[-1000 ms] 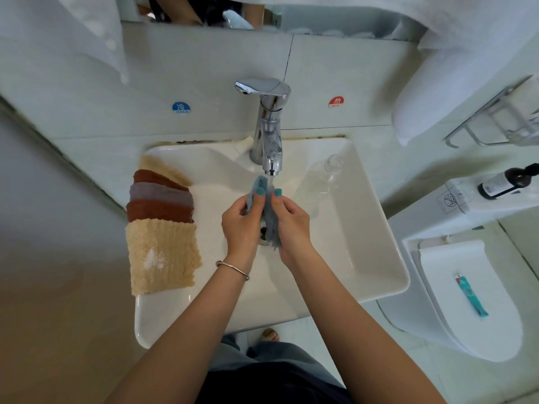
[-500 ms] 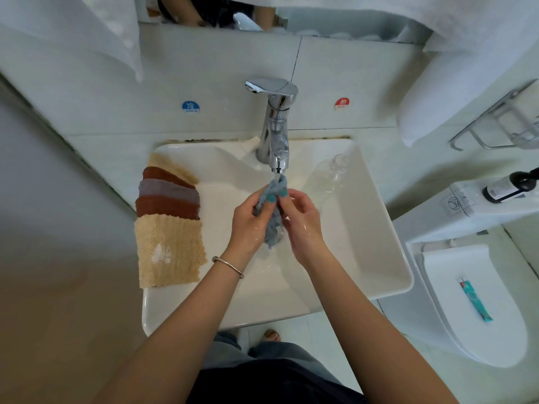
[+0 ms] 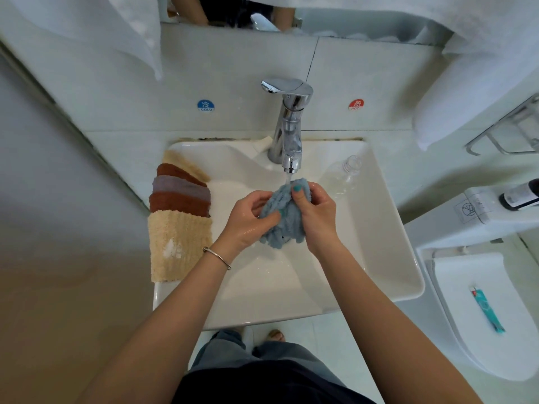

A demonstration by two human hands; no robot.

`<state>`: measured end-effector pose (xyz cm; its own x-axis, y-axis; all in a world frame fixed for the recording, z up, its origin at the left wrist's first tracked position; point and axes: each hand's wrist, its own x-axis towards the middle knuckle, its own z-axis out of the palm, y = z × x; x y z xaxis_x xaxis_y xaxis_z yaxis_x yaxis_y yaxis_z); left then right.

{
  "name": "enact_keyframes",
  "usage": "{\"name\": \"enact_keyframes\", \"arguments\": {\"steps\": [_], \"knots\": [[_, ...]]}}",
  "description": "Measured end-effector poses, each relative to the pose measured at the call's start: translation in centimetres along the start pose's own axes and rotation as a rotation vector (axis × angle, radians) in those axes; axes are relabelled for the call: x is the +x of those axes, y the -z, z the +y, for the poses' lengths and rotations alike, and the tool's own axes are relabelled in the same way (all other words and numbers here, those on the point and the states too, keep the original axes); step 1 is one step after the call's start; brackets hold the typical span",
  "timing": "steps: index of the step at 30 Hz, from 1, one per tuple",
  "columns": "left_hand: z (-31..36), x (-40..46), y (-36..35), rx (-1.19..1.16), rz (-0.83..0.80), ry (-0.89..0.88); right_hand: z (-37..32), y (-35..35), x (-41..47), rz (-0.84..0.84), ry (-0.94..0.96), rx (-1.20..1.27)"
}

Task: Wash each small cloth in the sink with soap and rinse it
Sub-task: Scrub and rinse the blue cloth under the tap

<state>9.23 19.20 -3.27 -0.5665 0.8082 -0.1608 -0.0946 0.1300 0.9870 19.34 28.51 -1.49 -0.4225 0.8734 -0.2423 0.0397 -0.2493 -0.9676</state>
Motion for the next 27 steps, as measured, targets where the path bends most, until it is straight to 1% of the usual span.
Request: {"name": "enact_keyframes", "arguments": {"steps": [3, 6, 8, 10, 11, 14, 16, 17, 19, 21, 23, 25, 27], "knots": [[0.6, 0.7, 0.1, 0.043, 0.088, -0.016, 0.7, -0.4, 0.0, -0.04, 0.031, -0.072], [0.9, 1.1, -0.4, 0.068, 0.15, -0.002, 1.4, -1.0, -0.3, -0.132, 0.016, -0.19], [0.6, 1.1, -0.7, 0.056, 0.162, 0.008, 1.6, -1.1, -0.3, -0.125, 0.049, -0.263], [0.3, 0.9, -1.0, -0.028, 0.174, 0.055, 1.3, -1.0, -0.2, -0.097, 0.084, -0.292], [0.1, 0.7, -1.1, -0.056, 0.166, 0.071, 1.2, -1.0, -0.1, -0.08, 0.099, -0.282], [-1.0, 0.3, -1.2, 0.014, 0.11, 0.059, 0.9, -1.3, -0.2, -0.054, 0.127, -0.219], [-1.1, 0.1, -1.2, -0.07, 0.102, 0.075, 1.1, -1.3, -0.1, -0.052, 0.114, -0.195], [-1.1, 0.1, -1.1, -0.141, 0.111, 0.088, 1.2, -1.2, -0.1, -0.051, 0.087, -0.178], [-0.7, 0.3, -1.0, -0.206, 0.103, 0.103, 1.2, -1.0, 0.1, -0.025, 0.029, -0.166], [-0.4, 1.0, -0.8, -0.246, 0.075, 0.167, 1.0, -0.7, 0.2, 0.029, 0.027, -0.2], [-0.2, 1.5, -0.5, -0.301, 0.066, 0.25, 0.9, -0.5, 0.3, 0.046, 0.018, -0.21], [-0.2, 1.9, -0.5, -0.314, 0.112, 0.26, 0.8, -0.3, 0.3, 0.034, -0.034, -0.168], [-0.1, 2.0, -0.9, -0.292, 0.217, 0.208, 0.8, -0.3, 0.3, -0.03, -0.086, -0.129]]}}
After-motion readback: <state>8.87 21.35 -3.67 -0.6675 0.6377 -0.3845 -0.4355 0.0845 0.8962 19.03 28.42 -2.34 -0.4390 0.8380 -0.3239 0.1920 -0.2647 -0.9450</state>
